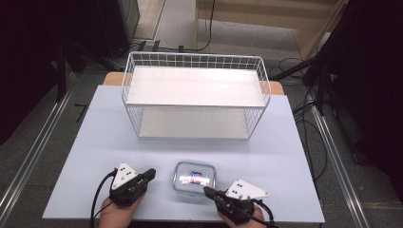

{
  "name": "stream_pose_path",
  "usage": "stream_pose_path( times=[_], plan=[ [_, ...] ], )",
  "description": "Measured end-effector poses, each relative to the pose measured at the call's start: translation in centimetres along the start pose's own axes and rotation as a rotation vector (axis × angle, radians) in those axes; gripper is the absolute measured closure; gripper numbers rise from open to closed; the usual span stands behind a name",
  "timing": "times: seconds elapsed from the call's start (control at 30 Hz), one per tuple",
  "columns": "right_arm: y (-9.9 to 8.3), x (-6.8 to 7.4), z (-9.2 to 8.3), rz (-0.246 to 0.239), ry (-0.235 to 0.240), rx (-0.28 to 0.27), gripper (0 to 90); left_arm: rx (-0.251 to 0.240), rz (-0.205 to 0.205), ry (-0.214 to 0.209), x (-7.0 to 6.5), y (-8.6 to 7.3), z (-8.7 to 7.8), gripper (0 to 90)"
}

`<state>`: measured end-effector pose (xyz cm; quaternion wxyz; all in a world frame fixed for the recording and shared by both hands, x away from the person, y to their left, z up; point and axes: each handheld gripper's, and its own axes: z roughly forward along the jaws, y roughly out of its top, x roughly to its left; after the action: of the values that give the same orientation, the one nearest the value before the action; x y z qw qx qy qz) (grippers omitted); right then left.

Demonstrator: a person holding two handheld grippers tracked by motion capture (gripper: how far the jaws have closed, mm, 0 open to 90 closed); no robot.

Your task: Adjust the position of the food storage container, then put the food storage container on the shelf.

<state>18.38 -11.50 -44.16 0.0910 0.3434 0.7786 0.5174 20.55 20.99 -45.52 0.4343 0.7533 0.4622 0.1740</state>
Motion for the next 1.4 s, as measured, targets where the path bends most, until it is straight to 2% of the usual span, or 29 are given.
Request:
stream_pose_path(
  times=[0.2,0.43,0.5,0.57,0.7,0.8,0.87,0.93,1.07,1.17,1.23,1.3,1.4],
  plan=[
    [-0.2,-3.1,-1.5,0.049,-0.14,-0.048,90.0,0.056,0.028,-0.033,-1.7,0.0,2.4,90.0],
    [-0.5,-4.4,-1.9,0.081,-0.183,-0.049,90.0,0.077,0.092,-0.093,-3.9,-0.3,2.8,90.0],
    [-0.6,-4.6,-1.9,0.082,-0.188,-0.053,90.0,0.086,0.105,-0.092,-4.4,-0.4,2.8,90.0],
    [-0.5,-4.7,-2.0,0.083,-0.191,-0.057,90.0,0.077,0.101,-0.087,-4.1,-0.3,2.7,90.0],
    [-0.5,-4.8,-2.1,0.088,-0.2,-0.062,90.0,0.044,0.069,-0.051,-2.8,0.2,1.9,89.9],
    [-0.5,-5.1,-2.2,0.097,-0.205,-0.062,88.1,0.012,0.053,-0.023,-1.7,0.5,1.2,85.1],
    [-0.5,-5.4,-2.2,0.105,-0.203,-0.065,82.6,-0.003,0.042,0.0,-0.9,0.7,0.7,78.9],
    [-0.4,-5.8,-2.2,0.124,-0.197,-0.073,73.0,-0.011,0.035,0.034,0.0,0.7,0.2,72.1],
    [-0.3,-6.7,-2.0,0.163,-0.219,-0.088,53.3,-0.034,-0.006,0.099,2.0,0.6,-0.6,49.1],
    [-0.3,-7.3,-1.8,0.18,-0.253,-0.093,36.8,-0.043,-0.017,0.096,2.7,0.7,-1.0,34.4],
    [-0.3,-7.5,-1.8,0.2,-0.256,-0.096,29.7,-0.05,-0.036,0.09,2.7,1.0,-1.1,25.3],
    [-0.2,-7.5,-1.9,0.194,-0.256,-0.1,25.6,-0.046,-0.036,0.073,2.4,1.3,-1.0,19.8],
    [0.1,-7.3,-2.1,0.203,-0.241,-0.116,22.3,-0.042,-0.026,0.042,1.7,1.6,-0.9,17.9]
  ],
)
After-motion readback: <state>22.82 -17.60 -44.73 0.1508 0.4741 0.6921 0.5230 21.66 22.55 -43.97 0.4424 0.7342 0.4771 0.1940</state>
